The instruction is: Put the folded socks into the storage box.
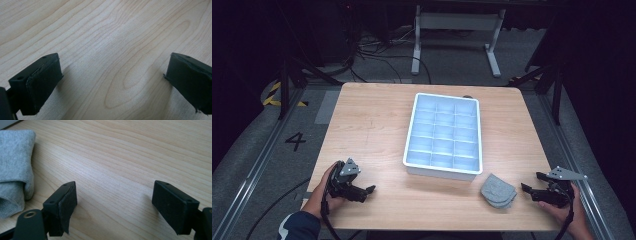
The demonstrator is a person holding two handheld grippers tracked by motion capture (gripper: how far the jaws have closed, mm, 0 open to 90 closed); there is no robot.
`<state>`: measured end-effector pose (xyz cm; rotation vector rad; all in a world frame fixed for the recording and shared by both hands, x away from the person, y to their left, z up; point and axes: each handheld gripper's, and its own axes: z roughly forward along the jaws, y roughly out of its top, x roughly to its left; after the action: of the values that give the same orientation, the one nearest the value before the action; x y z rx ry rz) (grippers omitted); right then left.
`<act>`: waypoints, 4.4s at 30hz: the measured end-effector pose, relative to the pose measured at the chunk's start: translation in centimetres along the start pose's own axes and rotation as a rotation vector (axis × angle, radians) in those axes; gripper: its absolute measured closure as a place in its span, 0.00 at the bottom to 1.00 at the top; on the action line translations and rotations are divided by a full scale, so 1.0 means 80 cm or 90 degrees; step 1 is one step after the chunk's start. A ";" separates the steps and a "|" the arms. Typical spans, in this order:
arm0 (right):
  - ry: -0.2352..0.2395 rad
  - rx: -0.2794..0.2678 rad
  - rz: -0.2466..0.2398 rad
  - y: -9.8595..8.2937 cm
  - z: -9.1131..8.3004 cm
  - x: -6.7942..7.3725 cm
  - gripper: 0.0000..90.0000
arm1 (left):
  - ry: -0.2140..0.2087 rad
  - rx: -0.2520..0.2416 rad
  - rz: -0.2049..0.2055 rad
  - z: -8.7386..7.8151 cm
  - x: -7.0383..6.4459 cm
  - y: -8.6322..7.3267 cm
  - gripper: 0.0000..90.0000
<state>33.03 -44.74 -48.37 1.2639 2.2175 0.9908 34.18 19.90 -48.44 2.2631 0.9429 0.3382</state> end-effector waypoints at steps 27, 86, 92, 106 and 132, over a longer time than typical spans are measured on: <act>0.040 -0.032 -0.017 0.020 -0.022 0.003 0.26 | 0.020 -0.005 -0.028 -0.008 0.002 -0.010 0.01; 0.257 0.083 -0.148 0.057 0.032 0.105 0.80 | 0.027 -0.006 -0.035 -0.009 0.001 -0.011 0.02; 0.282 0.069 -0.167 0.054 0.028 0.108 0.81 | 0.027 -0.006 -0.032 -0.008 0.001 -0.010 0.02; 0.260 0.026 -0.159 0.054 0.017 0.090 0.81 | 0.027 -0.006 -0.032 -0.008 0.001 -0.010 0.02; 0.193 -0.050 -0.153 0.078 -0.015 0.062 0.81 | 0.027 -0.006 -0.032 -0.008 0.001 -0.010 0.02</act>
<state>33.34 -38.85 -42.95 0.8329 2.4542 1.2236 33.52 20.72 -48.48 2.2275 1.0159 0.3693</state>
